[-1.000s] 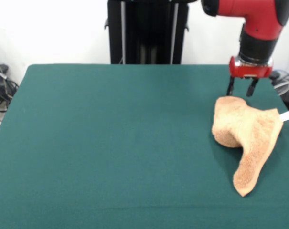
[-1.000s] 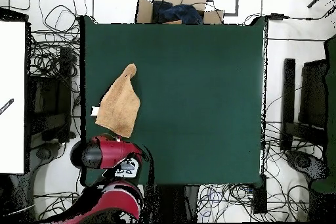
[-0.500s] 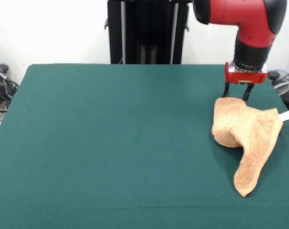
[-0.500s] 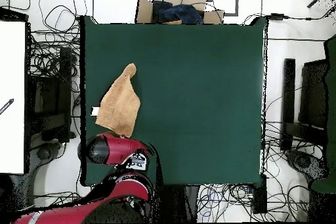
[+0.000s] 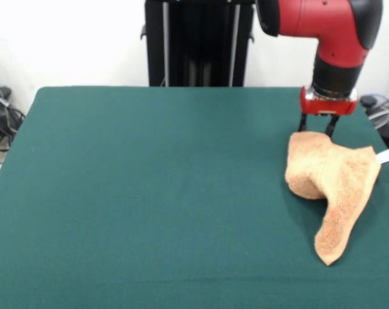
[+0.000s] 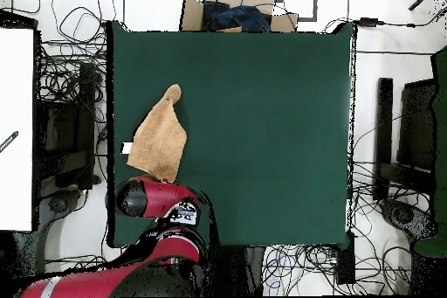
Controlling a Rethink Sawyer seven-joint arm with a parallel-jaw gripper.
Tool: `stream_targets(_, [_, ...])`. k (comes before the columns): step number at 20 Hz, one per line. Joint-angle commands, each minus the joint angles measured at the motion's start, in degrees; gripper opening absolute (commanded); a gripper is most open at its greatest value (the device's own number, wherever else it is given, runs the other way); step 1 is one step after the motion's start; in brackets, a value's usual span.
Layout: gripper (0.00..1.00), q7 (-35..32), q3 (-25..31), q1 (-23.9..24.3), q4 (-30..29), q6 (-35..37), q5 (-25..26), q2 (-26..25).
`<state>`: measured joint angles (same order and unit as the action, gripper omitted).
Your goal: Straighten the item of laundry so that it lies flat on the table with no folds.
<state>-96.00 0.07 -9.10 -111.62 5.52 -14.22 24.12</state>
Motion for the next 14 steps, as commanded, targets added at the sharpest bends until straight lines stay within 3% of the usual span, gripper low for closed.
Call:
stream_targets(1, [1.0,-10.6,5.8,0.4,6.8,-3.5,-1.5,-5.8])
stream_targets(14, [1.0,-10.5,6.6,1.0,7.4,-3.9,-1.5,-6.6])
